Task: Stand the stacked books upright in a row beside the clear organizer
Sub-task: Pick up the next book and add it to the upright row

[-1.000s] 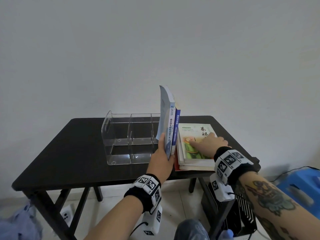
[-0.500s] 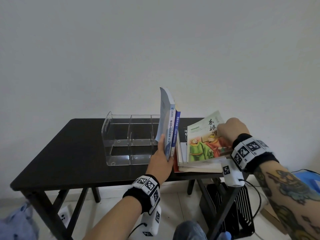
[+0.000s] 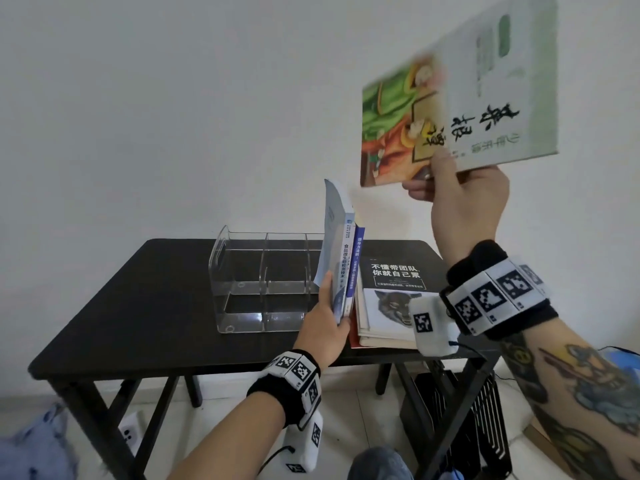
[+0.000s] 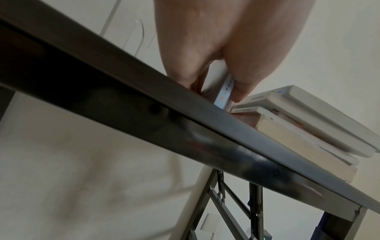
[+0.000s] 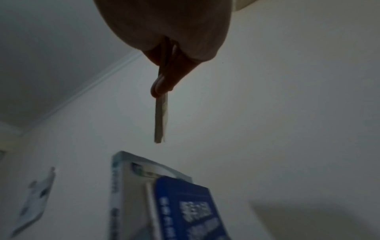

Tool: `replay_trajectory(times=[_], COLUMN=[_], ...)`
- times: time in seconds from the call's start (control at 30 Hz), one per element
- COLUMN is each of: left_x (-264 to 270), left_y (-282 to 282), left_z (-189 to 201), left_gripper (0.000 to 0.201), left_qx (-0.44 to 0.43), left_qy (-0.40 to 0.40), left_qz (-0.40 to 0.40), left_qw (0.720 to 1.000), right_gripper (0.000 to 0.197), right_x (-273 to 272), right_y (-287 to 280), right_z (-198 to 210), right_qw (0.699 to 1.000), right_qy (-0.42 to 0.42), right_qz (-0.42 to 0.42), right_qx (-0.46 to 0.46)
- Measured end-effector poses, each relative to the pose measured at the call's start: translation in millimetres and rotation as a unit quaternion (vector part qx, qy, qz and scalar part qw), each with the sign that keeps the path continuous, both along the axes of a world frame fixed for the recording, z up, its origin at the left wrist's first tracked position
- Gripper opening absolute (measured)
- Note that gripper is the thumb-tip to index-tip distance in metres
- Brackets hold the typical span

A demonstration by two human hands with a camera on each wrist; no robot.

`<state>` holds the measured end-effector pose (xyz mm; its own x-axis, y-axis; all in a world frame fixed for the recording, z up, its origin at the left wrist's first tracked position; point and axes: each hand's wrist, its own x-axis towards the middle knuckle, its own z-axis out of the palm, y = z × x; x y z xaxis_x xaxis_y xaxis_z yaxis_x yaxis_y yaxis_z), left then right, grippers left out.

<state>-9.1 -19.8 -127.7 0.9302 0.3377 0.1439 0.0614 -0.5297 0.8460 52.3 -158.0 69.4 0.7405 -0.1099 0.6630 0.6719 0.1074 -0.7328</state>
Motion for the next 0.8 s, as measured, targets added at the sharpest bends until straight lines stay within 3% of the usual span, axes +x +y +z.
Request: replay_trajectory(times=[0.1,0.2,0.3,0.4,0.5,0.63,0.8], left_x=[1.3,3.4,1.6,-0.3,-3.5,-2.4,-11.8], left_y=[0.5,1.4,0.0,-2.2,-6.4,-11.0,-18.5], left_z=[-1.8,-4.6,-7.4,-9.1,-5.1,3.1,10.1], left_gripper=[0.092,0.094,0.088,0.092,0.106,0.099,0.083], left_qx=[0.006,0.007,-0.01,-0.024,-0.072,-0.111,-0.039], left_qy=[0.0,-0.013,-0.028,-0.051,-0.065,-0.134,-0.198], left_qz=[-0.004,0.006,0.007,0.019,0.029,0.039,0.009], left_qw=[1.0,1.0,1.0,0.998,0.995,0.984,0.979], right_gripper=[0.03,0.024,0.019,0.013,0.03,0.055,0.072], right_x=[-18.9,-38.1,-46.4,-41.9,-36.2,-33.6,-41.6], right_y=[13.3,24.0,33.3,44.2,52.6,57.7,56.1], right_z=[8.4,8.7,-2.7,-18.9,-34.1,-49.4,-59.5], right_qw=[0.999,0.985,0.933,0.894,0.877,0.864,0.868], right_qy=[-0.032,-0.033,-0.059,-0.063,-0.051,-0.059,-0.03], right_qz=[0.032,0.041,-0.002,-0.034,-0.045,-0.041,-0.028], right_qx=[-0.022,-0.164,-0.356,-0.443,-0.476,-0.499,-0.495])
